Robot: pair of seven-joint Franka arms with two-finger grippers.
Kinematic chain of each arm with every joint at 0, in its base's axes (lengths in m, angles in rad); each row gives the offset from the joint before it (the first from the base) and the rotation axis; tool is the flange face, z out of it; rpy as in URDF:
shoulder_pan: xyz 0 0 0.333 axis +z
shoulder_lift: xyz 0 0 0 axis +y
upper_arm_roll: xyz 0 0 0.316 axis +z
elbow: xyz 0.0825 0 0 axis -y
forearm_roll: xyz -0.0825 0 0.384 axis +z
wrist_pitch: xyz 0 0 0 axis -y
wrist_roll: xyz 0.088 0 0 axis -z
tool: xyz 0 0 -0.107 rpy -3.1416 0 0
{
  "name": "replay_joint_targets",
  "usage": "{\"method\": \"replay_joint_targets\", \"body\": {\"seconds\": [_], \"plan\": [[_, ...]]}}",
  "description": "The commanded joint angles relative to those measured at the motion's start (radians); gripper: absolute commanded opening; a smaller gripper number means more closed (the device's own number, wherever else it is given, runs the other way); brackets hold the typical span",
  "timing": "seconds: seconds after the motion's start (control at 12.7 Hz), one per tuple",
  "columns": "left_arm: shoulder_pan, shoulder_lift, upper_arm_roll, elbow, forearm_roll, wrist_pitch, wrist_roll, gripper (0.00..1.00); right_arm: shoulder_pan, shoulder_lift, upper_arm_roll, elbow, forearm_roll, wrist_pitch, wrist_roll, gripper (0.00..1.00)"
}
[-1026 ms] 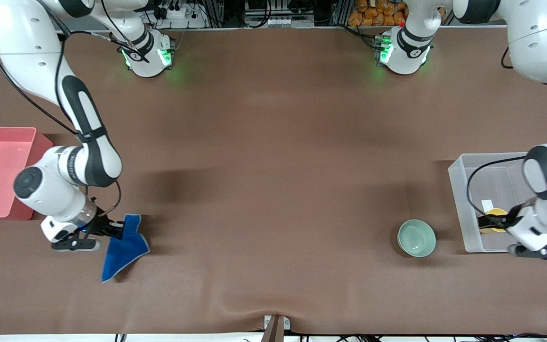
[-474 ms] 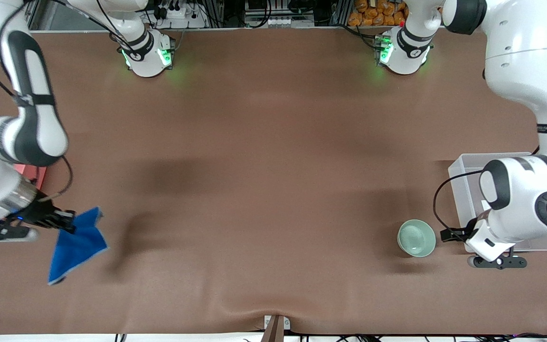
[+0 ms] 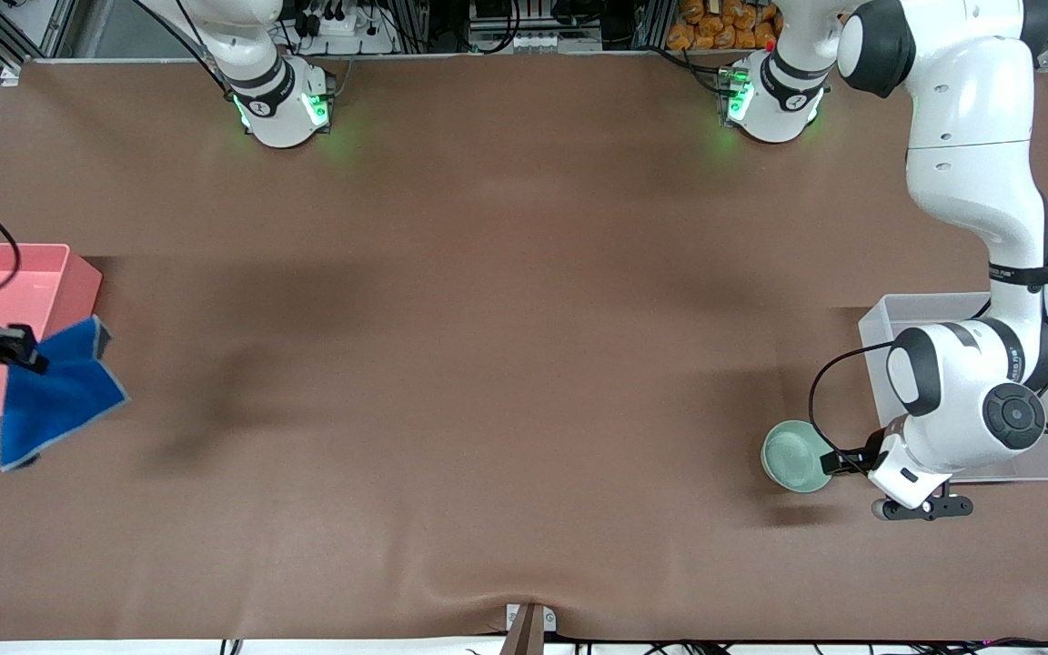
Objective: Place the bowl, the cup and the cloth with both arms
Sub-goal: 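Reach the left gripper to the green bowl while the right gripper lifts the cloth, then carry the green bowl into the clear bin while the right gripper lowers the cloth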
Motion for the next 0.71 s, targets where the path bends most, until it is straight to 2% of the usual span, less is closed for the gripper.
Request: {"method": "replay_joint_targets", "body": {"seconds": [0.0, 0.08, 0.24, 0.32, 0.39, 0.47, 0.63], "plan": [[-0.002, -0.001, -0.008, 0.001, -0.023, 0.006, -0.04, 0.76, -0.062, -0.05, 0.015, -0.005, 0.0, -0.075, -0.074, 0.0], [-0.002, 0.009, -0.009, 0.001, -0.024, 0.006, -0.044, 0.76, -0.085, -0.05, 0.015, 0.015, 0.0, -0.109, -0.101, 0.0], [-0.002, 0.043, -0.009, 0.002, -0.023, 0.012, -0.043, 0.65, -0.135, -0.05, 0.015, 0.025, 0.0, -0.126, -0.178, 0.0], [0.0, 0.045, -0.009, 0.002, -0.02, 0.015, -0.04, 0.51, -0.167, -0.048, 0.015, 0.025, 0.0, -0.129, -0.224, 0.0], [0.0, 0.045, -0.011, 0.002, -0.026, 0.015, -0.044, 0.23, -0.204, -0.04, 0.015, 0.022, -0.002, -0.128, -0.274, 0.0], [0.0, 0.043, -0.011, 0.002, -0.035, 0.015, -0.043, 0.0, -0.248, -0.033, 0.015, 0.022, -0.007, -0.128, -0.329, 0.0], [0.0, 0.034, -0.011, 0.004, -0.04, 0.014, -0.046, 0.0, -0.322, -0.016, 0.015, 0.025, -0.046, -0.128, -0.388, 0.0]]}}
